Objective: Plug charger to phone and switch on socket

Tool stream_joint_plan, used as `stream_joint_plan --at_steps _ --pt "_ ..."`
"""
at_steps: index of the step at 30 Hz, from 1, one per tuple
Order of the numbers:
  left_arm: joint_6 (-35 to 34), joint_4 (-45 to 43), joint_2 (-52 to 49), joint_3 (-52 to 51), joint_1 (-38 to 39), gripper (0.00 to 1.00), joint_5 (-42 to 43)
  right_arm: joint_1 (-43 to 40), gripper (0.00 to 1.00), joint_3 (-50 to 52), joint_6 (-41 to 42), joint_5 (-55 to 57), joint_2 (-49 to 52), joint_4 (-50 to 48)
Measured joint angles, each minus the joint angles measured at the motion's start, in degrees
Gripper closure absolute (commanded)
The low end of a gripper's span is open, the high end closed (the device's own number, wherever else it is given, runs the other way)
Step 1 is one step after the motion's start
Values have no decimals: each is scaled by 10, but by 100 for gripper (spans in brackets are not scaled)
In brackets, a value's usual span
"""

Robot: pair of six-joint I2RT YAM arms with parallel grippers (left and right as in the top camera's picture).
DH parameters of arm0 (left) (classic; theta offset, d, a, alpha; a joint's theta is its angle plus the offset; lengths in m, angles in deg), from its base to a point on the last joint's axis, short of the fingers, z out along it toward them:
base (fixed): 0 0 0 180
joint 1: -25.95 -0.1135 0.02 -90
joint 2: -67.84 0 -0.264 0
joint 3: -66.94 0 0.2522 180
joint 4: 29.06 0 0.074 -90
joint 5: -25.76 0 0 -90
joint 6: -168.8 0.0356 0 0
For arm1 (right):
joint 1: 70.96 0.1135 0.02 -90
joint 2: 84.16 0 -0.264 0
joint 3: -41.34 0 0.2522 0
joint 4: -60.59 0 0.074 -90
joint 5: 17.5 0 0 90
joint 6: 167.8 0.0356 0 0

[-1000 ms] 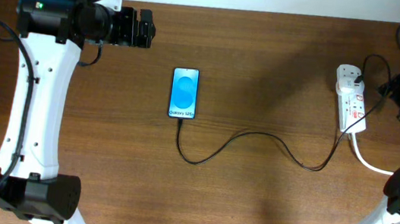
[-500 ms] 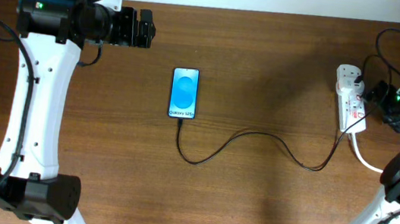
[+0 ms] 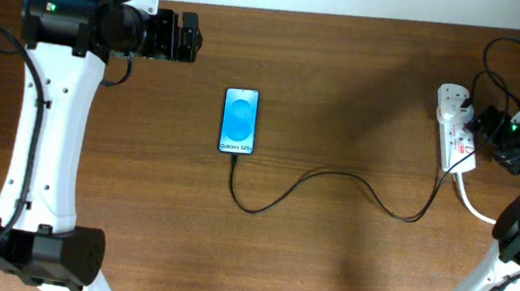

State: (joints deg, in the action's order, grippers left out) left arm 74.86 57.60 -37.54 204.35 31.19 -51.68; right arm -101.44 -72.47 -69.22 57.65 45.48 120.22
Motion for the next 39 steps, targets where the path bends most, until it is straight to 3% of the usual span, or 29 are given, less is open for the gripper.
stream_joint_plan --at_steps 7,39 --pt "0 0 0 0 0 1 0 -3 0 0 74 9 0 -23" --pt "0 0 0 0 0 1 0 14 1 2 80 37 -5 3"
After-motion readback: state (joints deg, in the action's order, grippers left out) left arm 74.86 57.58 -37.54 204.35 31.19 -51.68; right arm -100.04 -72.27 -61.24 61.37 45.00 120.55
